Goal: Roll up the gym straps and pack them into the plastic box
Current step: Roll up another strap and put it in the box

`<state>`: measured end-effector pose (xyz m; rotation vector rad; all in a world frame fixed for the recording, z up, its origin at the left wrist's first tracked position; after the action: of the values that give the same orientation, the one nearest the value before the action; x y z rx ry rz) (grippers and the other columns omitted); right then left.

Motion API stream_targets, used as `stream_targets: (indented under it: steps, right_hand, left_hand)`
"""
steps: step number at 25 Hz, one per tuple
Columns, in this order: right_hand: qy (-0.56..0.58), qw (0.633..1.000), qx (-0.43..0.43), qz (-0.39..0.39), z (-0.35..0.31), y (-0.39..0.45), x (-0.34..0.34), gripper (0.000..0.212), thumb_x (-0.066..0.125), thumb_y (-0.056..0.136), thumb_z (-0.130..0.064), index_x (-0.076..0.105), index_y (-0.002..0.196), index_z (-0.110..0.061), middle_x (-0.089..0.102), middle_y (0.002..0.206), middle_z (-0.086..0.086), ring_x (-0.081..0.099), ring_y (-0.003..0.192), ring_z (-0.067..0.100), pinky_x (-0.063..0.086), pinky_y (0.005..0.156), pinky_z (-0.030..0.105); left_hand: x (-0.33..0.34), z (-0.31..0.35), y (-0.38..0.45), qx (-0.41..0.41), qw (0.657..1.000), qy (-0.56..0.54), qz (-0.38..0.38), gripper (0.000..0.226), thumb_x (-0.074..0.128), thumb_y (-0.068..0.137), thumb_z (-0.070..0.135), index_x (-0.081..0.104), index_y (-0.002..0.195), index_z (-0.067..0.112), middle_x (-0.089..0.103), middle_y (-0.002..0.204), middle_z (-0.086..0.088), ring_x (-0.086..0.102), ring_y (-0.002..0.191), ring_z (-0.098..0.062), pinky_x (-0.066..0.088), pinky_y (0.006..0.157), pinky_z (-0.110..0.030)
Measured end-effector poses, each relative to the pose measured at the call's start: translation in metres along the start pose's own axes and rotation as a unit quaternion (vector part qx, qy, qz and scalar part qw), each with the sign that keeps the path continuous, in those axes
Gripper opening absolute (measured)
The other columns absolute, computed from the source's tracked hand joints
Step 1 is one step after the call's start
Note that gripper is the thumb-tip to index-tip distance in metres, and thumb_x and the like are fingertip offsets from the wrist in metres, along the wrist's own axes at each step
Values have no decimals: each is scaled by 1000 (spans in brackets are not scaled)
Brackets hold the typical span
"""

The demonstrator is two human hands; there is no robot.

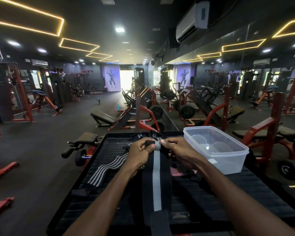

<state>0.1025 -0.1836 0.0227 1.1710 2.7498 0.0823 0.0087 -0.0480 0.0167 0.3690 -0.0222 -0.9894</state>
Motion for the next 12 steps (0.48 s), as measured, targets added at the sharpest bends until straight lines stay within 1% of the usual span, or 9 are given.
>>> stream_targets:
  steps: [2,4,5,6,7,8,9,10,12]
  right_hand:
    - [-35,999,-7,12,0,0,-1,17,70,92,-29,77,88,-14,70,76,12,61,64,22,49,56,33]
    - [-62,997,-17,35,1,-1,-1,13,71,91,-25,77,87,-14,69,75,11,59,63,23,49,53,30]
    - [-70,996,-21,43,2,-2,-1,12,71,91,-24,77,87,-15,69,76,11,59,64,22,49,52,29]
    - [-74,996,-26,48,2,-3,0,11,71,91,-23,77,87,-15,70,76,9,59,63,19,47,50,27]
    - [-77,995,-29,52,1,-4,0,10,70,92,-22,77,88,-15,70,76,6,59,62,16,46,49,24]
    - [-80,995,-31,57,0,-4,-1,10,69,92,-21,77,88,-16,69,76,3,60,62,13,45,49,22]
    - [-85,994,-33,61,-2,-4,-1,9,69,93,-20,76,89,-15,69,77,2,59,62,11,45,49,20]
    - [-87,994,-35,62,-3,-5,-2,9,68,93,-19,75,90,-15,69,78,3,59,61,10,45,49,20]
    - [-85,994,-35,59,-5,-6,-2,10,67,94,-20,73,93,-13,69,81,10,59,59,13,48,49,26]
  left_hand:
    - [2,-2,-1,-6,1000,-6,-17,20,62,93,7,70,95,26,73,95,1,70,94,-16,57,86,-31]
    - [5,-7,-2,-38,998,-38,-35,17,59,96,10,69,97,23,73,96,-5,71,92,-17,57,80,-29]
    - [6,-11,-1,-56,996,-51,-42,14,58,97,12,69,99,21,73,97,-8,71,92,-18,58,80,-31]
    - [7,-15,0,-73,994,-60,-47,12,59,97,15,69,100,19,74,99,-10,72,94,-22,58,86,-36]
    - [7,-20,1,-86,993,-64,-53,11,60,96,19,69,102,18,75,100,-12,71,98,-27,55,93,-45]
    - [7,-22,1,-100,991,-69,-60,14,61,95,25,69,104,16,75,101,-12,71,100,-32,51,98,-52]
    - [7,-25,1,-116,988,-81,-65,21,63,94,30,68,107,14,76,101,-13,70,101,-35,48,100,-56]
    - [7,-27,1,-132,984,-94,-73,30,64,93,36,66,111,11,76,102,-14,71,101,-35,47,100,-58]
    - [8,-29,0,-146,981,-92,-92,53,67,84,53,65,115,10,75,106,-12,71,102,-31,50,97,-57]
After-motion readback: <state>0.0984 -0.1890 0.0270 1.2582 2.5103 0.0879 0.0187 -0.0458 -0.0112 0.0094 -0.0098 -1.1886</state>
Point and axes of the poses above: each hand's wrist, its own y-axis towards the middle knuckle, its own x-axis out of the palm, z = x × y, the point moved 4 cm from there along y, towards the middle knuckle
